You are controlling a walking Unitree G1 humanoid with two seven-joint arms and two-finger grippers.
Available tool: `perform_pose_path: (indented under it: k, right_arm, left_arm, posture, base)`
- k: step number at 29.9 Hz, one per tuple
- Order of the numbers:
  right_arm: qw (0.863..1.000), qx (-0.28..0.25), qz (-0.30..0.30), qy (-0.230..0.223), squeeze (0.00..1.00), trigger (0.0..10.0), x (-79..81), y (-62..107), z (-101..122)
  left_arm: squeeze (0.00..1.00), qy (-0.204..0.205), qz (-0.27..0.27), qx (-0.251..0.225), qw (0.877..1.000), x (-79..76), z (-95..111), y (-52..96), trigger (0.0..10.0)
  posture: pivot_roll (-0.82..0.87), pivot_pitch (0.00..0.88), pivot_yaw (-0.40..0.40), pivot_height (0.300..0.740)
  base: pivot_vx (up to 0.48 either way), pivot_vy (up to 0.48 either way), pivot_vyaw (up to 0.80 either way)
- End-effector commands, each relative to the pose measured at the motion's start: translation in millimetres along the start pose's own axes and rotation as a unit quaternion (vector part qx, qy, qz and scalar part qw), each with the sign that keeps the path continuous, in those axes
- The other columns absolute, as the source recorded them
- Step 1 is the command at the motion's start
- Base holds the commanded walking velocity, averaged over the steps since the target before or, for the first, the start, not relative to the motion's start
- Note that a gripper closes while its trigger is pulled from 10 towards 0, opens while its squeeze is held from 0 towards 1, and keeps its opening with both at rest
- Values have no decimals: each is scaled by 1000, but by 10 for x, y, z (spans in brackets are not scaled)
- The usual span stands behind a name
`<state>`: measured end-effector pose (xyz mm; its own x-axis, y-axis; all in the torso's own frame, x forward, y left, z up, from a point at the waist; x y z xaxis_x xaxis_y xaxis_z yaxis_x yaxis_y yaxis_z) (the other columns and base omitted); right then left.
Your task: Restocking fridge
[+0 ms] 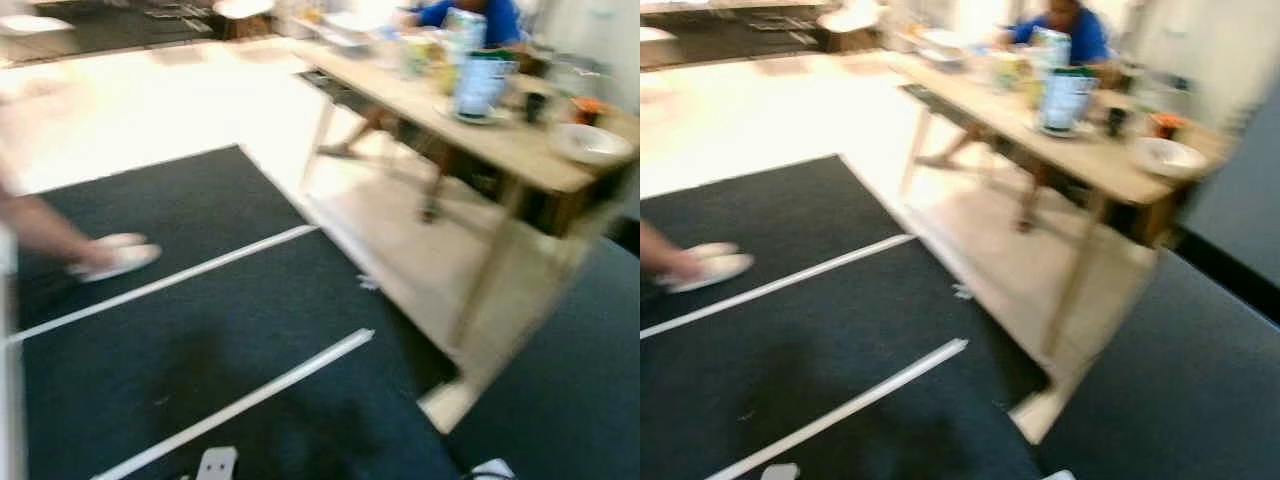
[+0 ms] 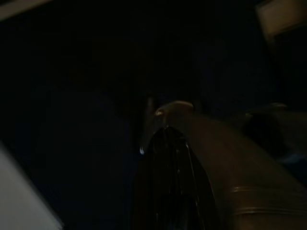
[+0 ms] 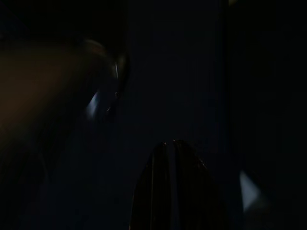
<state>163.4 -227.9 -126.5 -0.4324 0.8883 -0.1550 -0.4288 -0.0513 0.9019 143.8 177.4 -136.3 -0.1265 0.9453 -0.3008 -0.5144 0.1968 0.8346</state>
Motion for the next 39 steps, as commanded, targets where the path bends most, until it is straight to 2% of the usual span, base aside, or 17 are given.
perform_pose_path:
  k: [1, 7, 14, 19, 30, 39]
  right_arm:
    - [1000, 14, 9, -1, 0, 10000, 92, 0, -96]
    - [1000, 23, -10, 19, 0, 10000, 54, 3, -121]
    - [999, 23, -25, 26, 0, 10000, 21, 5, -117]
    - [1000, 12, -8, 20, 0, 10000, 90, -7, -83]
    - [999, 18, -17, 19, 0, 10000, 89, -6, -109]
    - [999, 23, -25, 31, 0, 10000, 87, -7, -120]
  left_arm:
    - [0, 5, 5, 34, 999, 15, -204, 32, 10000]
    - [0, 8, 4, 32, 999, 2, -187, 22, 10000]
    - [0, 10, 4, 30, 1000, -21, -182, 13, 10000]
    - [0, 10, 4, 28, 1000, -20, -178, 13, 10000]
    - [0, 9, 3, 27, 1000, -26, -164, 8, 10000]
    - [0, 10, 2, 24, 1000, -44, -149, 0, 10000]
  posture:
    - [-35, 91, -54, 740]
    - [-39, 98, -54, 740]
    - [-37, 102, -53, 740]
    - [-36, 103, -52, 740]
    - [-34, 102, -52, 740]
    - [-37, 97, -54, 740]
  base:
    - [0, 0, 794]
    - [0, 0, 746]
    - [0, 0, 0]
    - [0, 0, 0]
    - [0, 0, 800]
    - [0, 0, 0]
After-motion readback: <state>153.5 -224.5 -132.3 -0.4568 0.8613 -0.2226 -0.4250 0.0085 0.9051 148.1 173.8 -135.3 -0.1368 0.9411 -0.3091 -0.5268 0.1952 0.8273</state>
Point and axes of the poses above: a point about 5 cm out from each wrist's last joint towards the gripper, its own y axis pointing back from the gripper into the wrist, its own z axis along the axis of the wrist's last joint, x = y × z, the point moved 4 cm from there along -y, pointing out of the wrist towards the gripper, and after that the axes turned 8 degrees about y, right-handed, at the moved point
